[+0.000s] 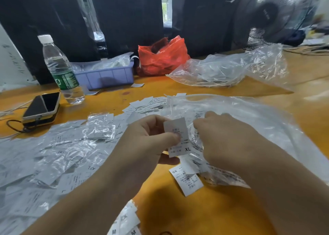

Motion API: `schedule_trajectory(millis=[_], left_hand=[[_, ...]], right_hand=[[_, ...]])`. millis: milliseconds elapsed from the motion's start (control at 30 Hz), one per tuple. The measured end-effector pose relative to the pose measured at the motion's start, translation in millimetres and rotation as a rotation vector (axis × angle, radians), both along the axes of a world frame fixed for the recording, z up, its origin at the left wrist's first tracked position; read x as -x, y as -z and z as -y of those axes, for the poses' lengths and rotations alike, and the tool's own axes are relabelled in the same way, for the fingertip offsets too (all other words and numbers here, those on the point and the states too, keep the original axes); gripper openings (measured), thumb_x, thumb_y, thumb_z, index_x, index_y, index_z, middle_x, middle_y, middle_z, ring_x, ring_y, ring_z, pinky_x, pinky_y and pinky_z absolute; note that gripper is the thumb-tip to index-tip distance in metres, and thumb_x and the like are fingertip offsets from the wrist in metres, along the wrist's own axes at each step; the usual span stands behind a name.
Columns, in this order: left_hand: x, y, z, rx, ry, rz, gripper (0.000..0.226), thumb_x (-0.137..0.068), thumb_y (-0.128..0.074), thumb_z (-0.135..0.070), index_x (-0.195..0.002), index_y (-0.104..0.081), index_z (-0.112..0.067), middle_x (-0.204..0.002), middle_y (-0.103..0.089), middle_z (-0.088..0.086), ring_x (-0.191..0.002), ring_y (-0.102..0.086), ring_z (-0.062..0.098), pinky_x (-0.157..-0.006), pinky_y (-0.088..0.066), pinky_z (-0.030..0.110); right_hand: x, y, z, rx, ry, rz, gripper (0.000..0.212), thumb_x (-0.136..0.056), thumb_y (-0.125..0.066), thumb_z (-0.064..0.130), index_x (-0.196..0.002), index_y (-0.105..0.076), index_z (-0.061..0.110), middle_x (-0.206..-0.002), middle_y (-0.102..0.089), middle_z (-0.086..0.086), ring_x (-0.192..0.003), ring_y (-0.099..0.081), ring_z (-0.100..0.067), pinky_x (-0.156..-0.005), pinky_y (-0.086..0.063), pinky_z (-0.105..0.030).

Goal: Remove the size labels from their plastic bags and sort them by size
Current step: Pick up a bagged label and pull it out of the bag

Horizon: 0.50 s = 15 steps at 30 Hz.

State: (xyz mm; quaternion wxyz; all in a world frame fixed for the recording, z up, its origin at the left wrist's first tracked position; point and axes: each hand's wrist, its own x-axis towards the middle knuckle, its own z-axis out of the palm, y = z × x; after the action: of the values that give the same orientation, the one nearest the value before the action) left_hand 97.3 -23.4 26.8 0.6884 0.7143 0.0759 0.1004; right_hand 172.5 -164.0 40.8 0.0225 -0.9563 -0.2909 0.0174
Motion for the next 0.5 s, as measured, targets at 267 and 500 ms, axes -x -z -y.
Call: schedule_trajectory(millis=[267,500], left_hand=[[2.7,-1.4,-1.1,0.001,0.006,0.020,0.014,-0.083,-0.066,0.005,-0.081,-0.067,-0.009,-0.085,-0.073,0.015,-0.070,-0.072,0.026,-0.051,-0.056,0.029],[4.9,0.0,-5.8,-0.024,-0.028,0.046,0.022,-0.083,-0.066,0.005,-0.074,-0.070,-0.015,-0.079,-0.073,0.012,-0.071,-0.073,0.026,-0.049,-0.055,0.029]], right_hand=[[0.3,6.0,-2.5,-0.049,-0.056,-0.011,0.024,-0.088,-0.047,0.000,-0.102,-0.049,0.018,-0.089,-0.042,0.001,-0.077,-0.050,-0.019,-0.062,-0.041,-0.030],[-6.5,3.3,-2.7,-0.315,-0.101,0.053,0.046,-0.084,-0.046,-0.004,-0.124,-0.050,0.018,-0.121,-0.042,-0.003,-0.090,-0.059,-0.026,-0.077,-0.053,-0.042]])
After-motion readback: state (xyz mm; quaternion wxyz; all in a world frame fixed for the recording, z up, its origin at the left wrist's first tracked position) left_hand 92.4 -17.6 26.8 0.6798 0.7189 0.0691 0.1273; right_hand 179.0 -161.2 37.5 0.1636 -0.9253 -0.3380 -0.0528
